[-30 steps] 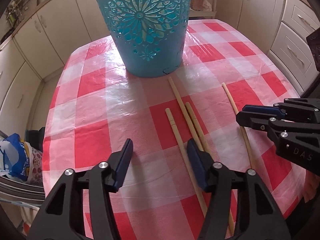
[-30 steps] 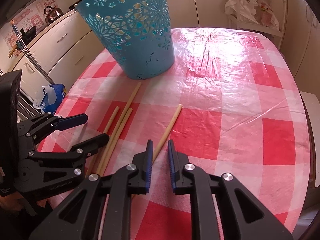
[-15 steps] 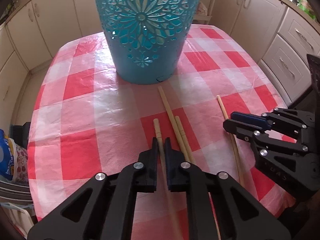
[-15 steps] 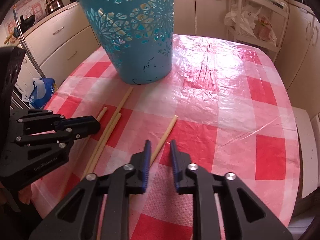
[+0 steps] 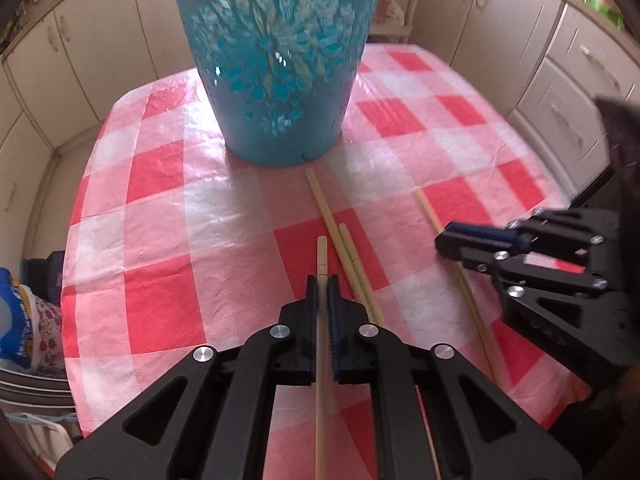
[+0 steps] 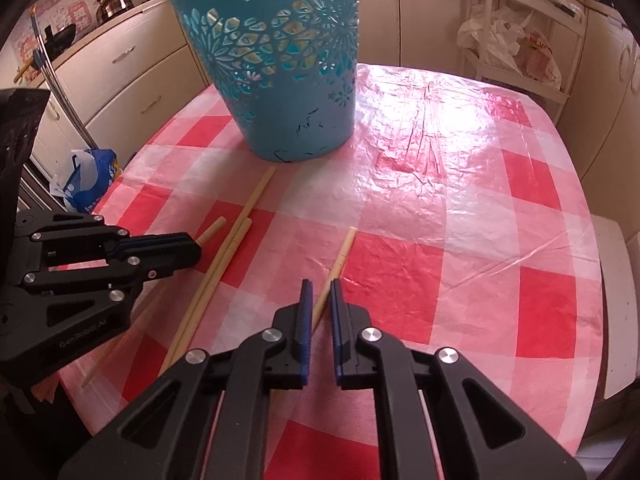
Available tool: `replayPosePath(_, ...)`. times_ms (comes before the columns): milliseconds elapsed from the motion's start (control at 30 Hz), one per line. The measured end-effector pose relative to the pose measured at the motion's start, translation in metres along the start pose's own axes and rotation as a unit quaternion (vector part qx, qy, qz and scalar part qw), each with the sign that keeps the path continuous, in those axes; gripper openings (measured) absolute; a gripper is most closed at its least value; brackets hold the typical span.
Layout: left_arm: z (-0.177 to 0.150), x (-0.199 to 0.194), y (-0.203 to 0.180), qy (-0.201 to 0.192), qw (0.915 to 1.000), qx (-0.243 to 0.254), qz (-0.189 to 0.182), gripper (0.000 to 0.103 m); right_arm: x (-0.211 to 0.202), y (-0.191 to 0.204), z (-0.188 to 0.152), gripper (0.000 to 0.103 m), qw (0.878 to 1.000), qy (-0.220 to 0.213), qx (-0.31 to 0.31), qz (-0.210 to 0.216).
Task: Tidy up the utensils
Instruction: 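Close the left gripper on a chopstick while the right gripper closes on another, then lift the left gripper's chopstick over the teal bin and open to drop it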
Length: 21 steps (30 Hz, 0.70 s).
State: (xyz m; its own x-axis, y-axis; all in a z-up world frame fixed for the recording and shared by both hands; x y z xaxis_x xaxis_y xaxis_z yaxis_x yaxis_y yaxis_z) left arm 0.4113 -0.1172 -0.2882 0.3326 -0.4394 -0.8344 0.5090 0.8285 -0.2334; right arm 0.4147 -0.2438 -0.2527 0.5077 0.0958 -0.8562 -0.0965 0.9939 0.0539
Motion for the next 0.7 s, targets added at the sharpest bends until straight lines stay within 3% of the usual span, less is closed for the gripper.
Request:
replayPosePath(133,0.019,-0.055,-0.020,-0.106,0.9922,0.044,-0.049,0.005,0.001,-0.010,0.000,0.006,0.999,0.008,0.035,0.027)
replayPosePath(233,0.034,-0.098,-0.036,-0.200,0.9736,0.089,-0.063,0.005,0.002,-0.012,0.001,0.006,0.998,0.010,0.049,0.036)
replayPosePath(400,0.066,-0.150,-0.039,-0.331,0.9359,0.081,-0.088,0.005,0.001,-0.012,0.002,0.006,0.998,0.009,0.052,0.036)
replayPosePath(700,0.137,-0.196,-0.034,-0.472,0.8770,0.031,-0.086,0.005,0.002,-0.015,0.000,0.006,0.997,0.005,0.062,0.046)
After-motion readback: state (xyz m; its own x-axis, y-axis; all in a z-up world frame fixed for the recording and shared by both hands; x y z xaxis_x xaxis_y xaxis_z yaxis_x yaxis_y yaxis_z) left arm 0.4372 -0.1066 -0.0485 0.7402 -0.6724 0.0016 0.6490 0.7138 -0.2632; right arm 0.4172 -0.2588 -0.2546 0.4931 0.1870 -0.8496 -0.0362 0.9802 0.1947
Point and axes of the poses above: each gripper's, at about its wrist camera, not at the fingertips, and x roughly the way its jaws point, y to its left, z to its top, the point moved 4 cm from there along x, roughly the way its jaws point, and after that the axes turned 10 degrees about -z, right-handed, at the moved point
